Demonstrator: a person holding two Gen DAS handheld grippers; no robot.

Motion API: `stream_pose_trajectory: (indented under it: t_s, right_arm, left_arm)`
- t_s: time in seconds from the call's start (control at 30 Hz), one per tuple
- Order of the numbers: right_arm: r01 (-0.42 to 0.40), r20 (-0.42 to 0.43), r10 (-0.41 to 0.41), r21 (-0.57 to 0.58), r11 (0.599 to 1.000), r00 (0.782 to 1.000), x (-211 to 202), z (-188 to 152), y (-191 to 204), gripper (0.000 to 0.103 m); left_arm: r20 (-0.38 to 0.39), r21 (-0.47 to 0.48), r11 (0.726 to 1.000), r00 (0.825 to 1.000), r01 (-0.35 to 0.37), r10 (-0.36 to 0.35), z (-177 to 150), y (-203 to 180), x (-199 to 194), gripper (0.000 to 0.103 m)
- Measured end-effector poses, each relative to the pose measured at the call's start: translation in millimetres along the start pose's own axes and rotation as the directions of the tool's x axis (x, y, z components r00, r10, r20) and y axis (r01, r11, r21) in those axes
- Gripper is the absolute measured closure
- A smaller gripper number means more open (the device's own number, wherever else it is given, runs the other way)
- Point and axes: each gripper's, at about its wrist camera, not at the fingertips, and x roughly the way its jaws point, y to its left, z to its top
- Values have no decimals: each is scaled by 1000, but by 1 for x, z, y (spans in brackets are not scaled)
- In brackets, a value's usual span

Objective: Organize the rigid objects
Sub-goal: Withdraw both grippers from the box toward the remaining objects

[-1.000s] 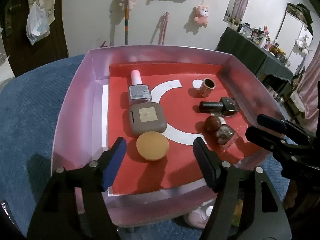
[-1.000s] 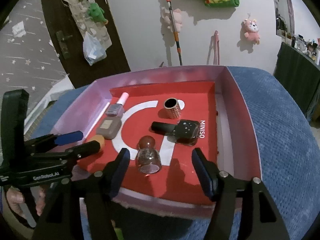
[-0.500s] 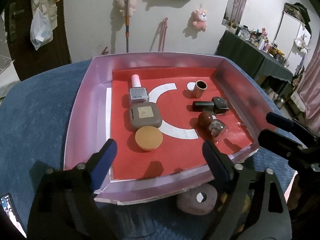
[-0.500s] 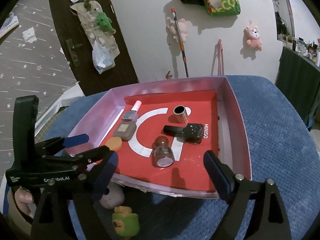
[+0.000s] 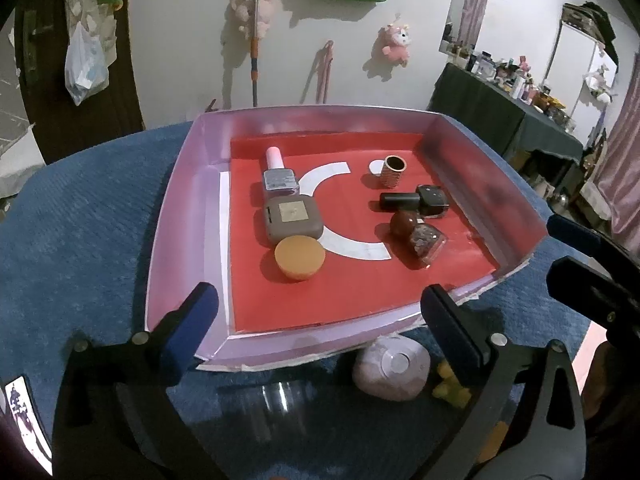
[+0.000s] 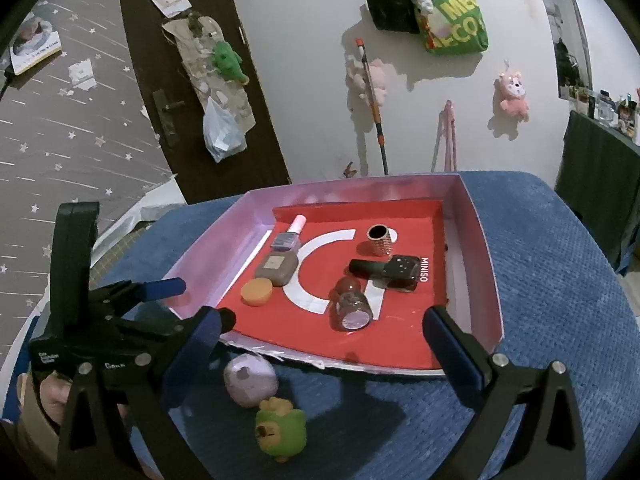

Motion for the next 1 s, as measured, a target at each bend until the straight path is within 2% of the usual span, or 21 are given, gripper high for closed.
stream_pose_trajectory:
  t_s: [0.4,1.0]
  right_arm:
    - [-5,41,6,-27,1000,999,-20,-18,10,0]
    - [-10,44,11,-25,1000,999,-35,-45,15,0]
  left_arm:
    - [49,2,1000,999,19,-19,-14,-4,-18,0]
    - [9,-7,999,999,31,-31,-42,-7,-25,0]
